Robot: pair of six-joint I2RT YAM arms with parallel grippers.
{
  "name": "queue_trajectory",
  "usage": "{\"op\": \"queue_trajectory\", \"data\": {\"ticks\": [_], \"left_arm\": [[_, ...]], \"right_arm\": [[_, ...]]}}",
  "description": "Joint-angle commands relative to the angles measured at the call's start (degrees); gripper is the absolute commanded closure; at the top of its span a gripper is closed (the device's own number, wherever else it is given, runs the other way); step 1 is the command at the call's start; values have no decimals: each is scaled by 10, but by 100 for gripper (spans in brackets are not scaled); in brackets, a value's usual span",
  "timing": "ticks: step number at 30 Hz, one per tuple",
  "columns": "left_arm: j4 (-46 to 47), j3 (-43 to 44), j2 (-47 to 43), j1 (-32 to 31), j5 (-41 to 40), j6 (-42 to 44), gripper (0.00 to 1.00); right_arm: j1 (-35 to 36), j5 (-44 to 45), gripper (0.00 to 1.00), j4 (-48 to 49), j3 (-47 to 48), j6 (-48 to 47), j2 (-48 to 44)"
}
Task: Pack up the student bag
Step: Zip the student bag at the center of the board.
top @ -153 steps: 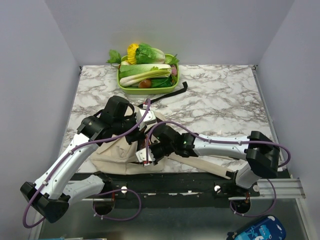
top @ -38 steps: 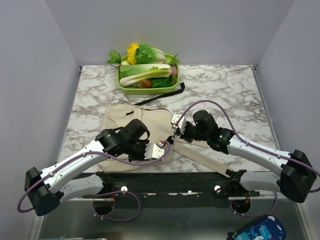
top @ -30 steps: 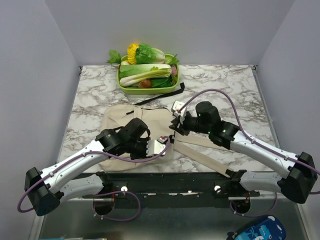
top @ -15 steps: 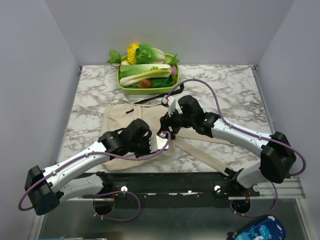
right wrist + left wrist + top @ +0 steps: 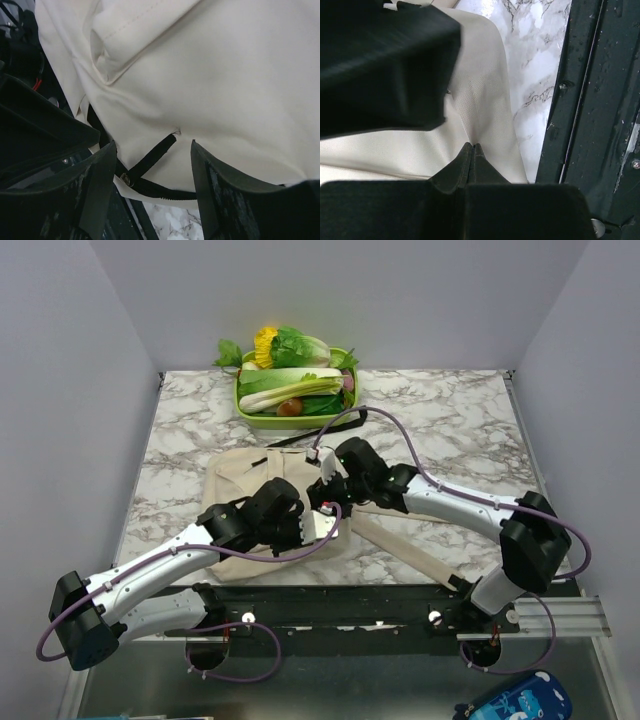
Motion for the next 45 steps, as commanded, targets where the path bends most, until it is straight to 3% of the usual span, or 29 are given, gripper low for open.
{"op": "queue_trajectory", "data": {"ticks": [1, 7, 10, 14, 17, 21, 31, 39, 45], "left_arm": [[34, -4, -14, -4, -25, 6, 100], [34, -1, -14, -5, -23, 7, 100], [32, 0, -13, -5, -23, 7, 100], [29, -5, -14, -6, -19, 8, 100], [28, -7, -16, -6, -16, 6, 100], [24, -8, -16, -8, -12, 6, 100], [4, 0, -13, -9, -5, 15, 100], [0, 15, -1, -11, -5, 17, 100], [-2, 17, 0, -12, -4, 20, 100]], "right_arm": [[22, -9, 32, -47, 3, 28, 25], [47, 8, 36, -55, 21, 44, 52], [49, 7, 44, -42, 22, 53, 55], [48, 8, 58, -27, 21, 60, 52], [48, 24, 82, -26, 18, 61, 45], [48, 60, 99, -33, 8, 50, 24], [31, 145, 99, -41, -25, -3, -48], [20, 138, 99, -14, -54, 8, -61], [-1, 197, 99, 10, -85, 11, -104]]}}
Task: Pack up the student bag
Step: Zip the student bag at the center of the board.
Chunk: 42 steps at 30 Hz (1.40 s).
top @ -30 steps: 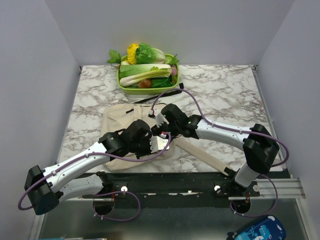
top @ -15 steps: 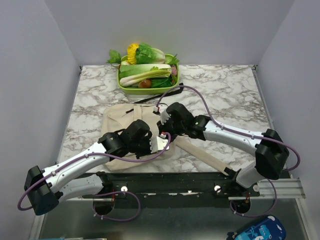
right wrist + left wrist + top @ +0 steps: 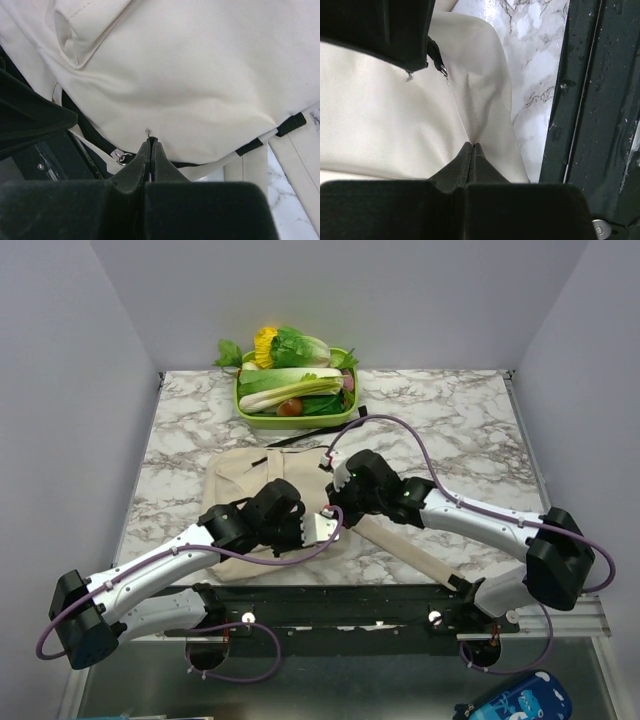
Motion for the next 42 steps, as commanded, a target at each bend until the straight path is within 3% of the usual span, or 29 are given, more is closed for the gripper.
{"op": "queue_trajectory", "data": {"ticks": [1, 6, 16, 23, 26, 32, 37, 42], "left_arm": [[-8, 21, -1, -3, -2, 8, 100], [-20, 39, -1, -3, 9, 10, 100], [-59, 66, 3, -4, 34, 35, 100], [-5, 87, 23, -4, -19, -28, 99], [25, 114, 43, -3, -34, -71, 95], [55, 158, 117, -3, 27, -125, 85], [100, 171, 206, -3, 48, -136, 83], [111, 172, 232, -4, 75, -132, 83]], "right_arm": [[-34, 69, 99, 25, -30, -6, -51], [-86, 72, 99, 43, -37, -23, -62], [-125, 80, 99, 104, -24, -49, -14], [-120, -72, 99, 141, -61, 19, -56], [-107, -92, 99, 147, -90, 36, -79], [-101, -86, 99, 157, -132, 48, -128], [-101, -75, 99, 171, -152, 52, -149], [-101, -24, 99, 167, -158, 44, -154]]}}
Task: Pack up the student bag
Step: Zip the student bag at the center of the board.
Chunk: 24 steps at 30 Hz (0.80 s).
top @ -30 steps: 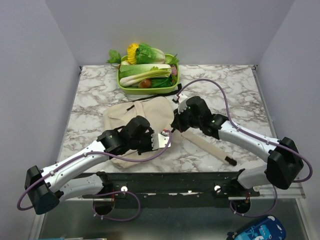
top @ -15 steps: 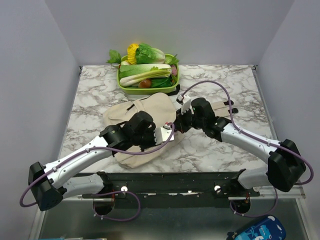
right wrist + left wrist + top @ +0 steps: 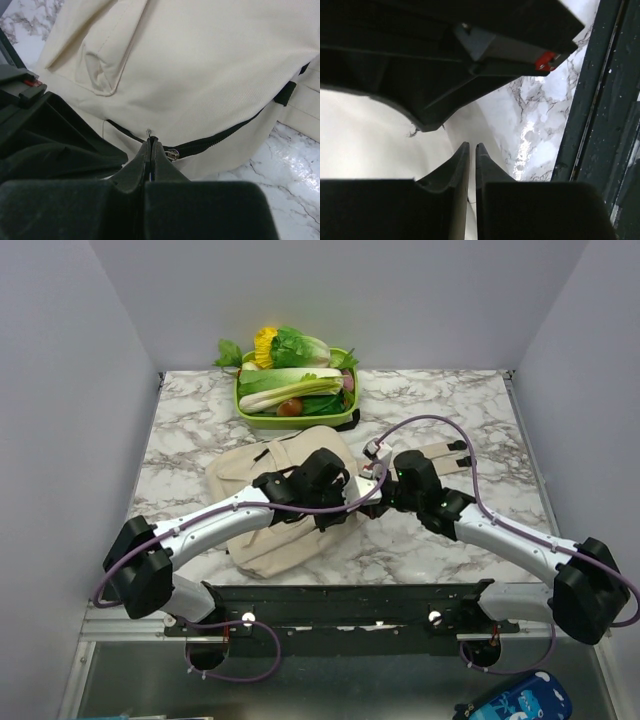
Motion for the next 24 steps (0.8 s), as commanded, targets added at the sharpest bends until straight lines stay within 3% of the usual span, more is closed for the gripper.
{"op": "queue_trajectory", "data": {"ticks": [1, 13, 18, 24], "left_arm": [[30, 10, 8, -3, 31, -10, 83], [74, -30, 6, -4, 14, 17, 84], [102, -82, -37, -1, -16, -7, 85], [113, -104, -71, -1, -58, -37, 88]], "right_arm": [[2, 27, 99, 20, -4, -1, -16], [-6, 29, 99, 38, -18, 31, 0], [-54, 9, 99, 33, -20, 78, 24], [-60, -22, 99, 55, -18, 82, 23]]}}
